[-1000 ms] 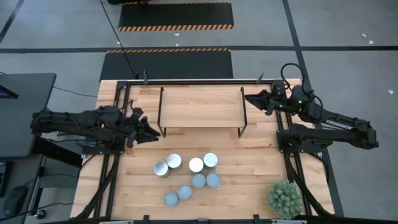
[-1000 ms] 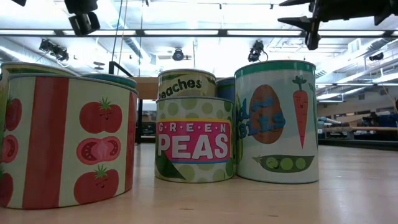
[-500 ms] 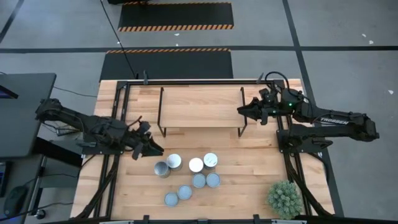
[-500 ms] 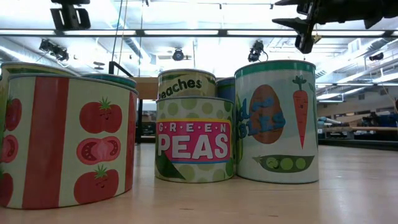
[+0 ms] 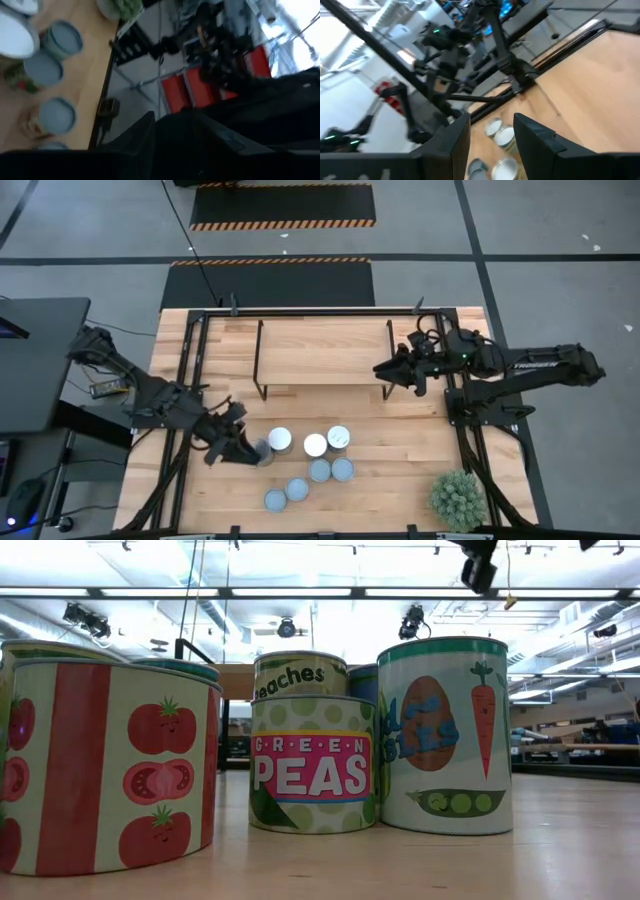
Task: Pick and place cans onto a shelf
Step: Put the canned tuna on the shelf
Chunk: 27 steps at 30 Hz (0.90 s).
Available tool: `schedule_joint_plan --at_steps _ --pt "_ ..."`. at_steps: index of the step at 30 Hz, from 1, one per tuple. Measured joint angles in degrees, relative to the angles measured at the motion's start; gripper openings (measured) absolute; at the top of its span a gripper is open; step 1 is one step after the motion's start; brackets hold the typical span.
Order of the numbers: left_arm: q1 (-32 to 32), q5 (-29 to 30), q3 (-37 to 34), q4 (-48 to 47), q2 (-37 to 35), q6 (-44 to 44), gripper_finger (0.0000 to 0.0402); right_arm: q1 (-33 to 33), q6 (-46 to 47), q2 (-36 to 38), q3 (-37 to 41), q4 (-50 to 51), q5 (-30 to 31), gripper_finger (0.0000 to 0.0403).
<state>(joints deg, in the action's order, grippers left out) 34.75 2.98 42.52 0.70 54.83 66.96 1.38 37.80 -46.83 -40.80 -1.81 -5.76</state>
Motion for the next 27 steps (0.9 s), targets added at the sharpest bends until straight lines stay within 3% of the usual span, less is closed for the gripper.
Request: schedule_joint_plan --at_steps 9,15,22,27 --pt "8.56 -0.01 9.56 -11.72 10.66 0.44 0.0132 -6.17 1.1 -6.19 -5.85 4.49 7.35 0.0158" --pt "12.85 0.63 9.64 -12.44 18.43 8.49 0.0143 -11.03 1.32 -10.93 -9.74 8.57 12.05 0.0158" --pt "16.5 0.83 9.75 -7.97 26.09 12.77 0.0196 -15.48 1.96 -17.36 -15.95 15.41 15.24 0.0158" --pt "17.31 1.27 17.8 -13.68 31.03 9.47 0.0197 -17.99 1.93 -21.75 -21.16 22.45 16.91 0.0158"
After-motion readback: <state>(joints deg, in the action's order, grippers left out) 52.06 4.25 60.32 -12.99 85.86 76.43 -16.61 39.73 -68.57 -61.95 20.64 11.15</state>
